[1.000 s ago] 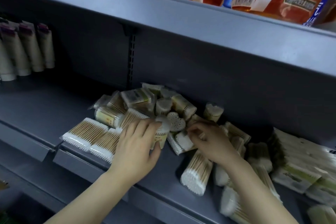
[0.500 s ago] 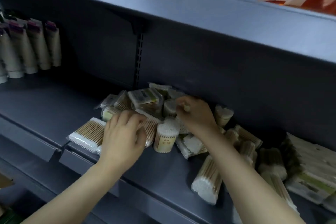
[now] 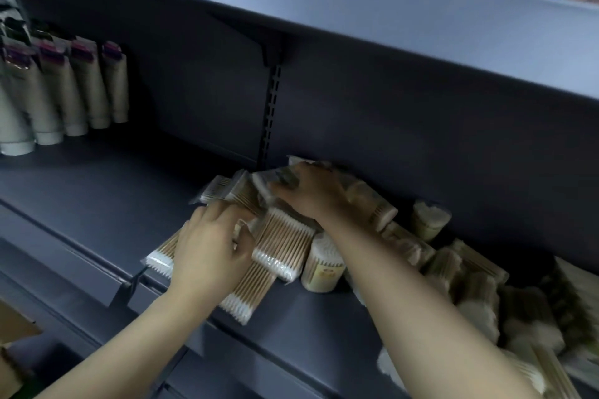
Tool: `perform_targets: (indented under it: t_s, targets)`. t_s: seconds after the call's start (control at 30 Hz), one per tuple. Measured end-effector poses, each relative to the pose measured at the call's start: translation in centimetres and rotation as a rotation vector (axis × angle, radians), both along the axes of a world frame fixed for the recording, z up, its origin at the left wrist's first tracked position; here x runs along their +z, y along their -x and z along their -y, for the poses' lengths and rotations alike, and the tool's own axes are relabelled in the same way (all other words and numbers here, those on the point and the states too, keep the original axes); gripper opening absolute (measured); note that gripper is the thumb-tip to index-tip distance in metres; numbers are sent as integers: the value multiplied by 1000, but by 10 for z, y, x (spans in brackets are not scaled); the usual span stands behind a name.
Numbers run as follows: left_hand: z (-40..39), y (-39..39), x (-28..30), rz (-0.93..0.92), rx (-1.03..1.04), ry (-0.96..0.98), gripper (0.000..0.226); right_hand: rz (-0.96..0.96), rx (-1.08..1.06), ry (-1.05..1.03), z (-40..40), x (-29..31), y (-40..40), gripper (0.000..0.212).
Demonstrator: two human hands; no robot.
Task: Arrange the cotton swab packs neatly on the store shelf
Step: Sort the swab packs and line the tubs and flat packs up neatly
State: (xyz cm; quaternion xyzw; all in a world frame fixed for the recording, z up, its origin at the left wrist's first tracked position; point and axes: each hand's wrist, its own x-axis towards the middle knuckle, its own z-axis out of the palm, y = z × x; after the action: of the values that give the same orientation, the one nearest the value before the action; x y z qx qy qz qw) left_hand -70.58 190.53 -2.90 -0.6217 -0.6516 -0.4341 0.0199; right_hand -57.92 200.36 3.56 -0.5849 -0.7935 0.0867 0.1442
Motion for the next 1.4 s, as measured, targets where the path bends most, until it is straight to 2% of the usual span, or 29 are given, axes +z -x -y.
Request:
perform_targets:
  t_s: [0.1, 0.3, 0.47, 0.6, 0.83, 0.97, 1.13, 1.3, 1.4]
  targets:
    - [-4, 2, -1, -21, 5, 20, 30, 31, -16, 38, -1, 0, 6, 81]
    - [-8, 3, -5, -21, 2, 68, 30, 11, -33, 81, -3, -1, 15, 81]
    - [-8, 3, -6, -7, -7, 74, 22, 1, -50, 97, -7, -1, 19, 82]
    - [-10, -2, -1, -5, -13, 51, 22, -80, -39, 34, -6, 3, 13, 84]
    - [-6, -19, 8, 29, -45, 24, 33, -344, 38, -31, 11, 21, -20, 69]
    - [-2, -32, 13, 31, -73, -19, 41, -386, 81, -9, 24, 22, -45, 69]
    - [6, -54, 17, 38, -124, -8, 43, -328, 81, 15, 47, 21, -80, 78]
    - [12, -78, 22, 117, -164, -15, 44, -383, 83, 34, 83, 22, -115, 95]
    - [16, -91, 25, 157, -187, 12, 44, -414, 71, 60, 101, 21, -135, 96]
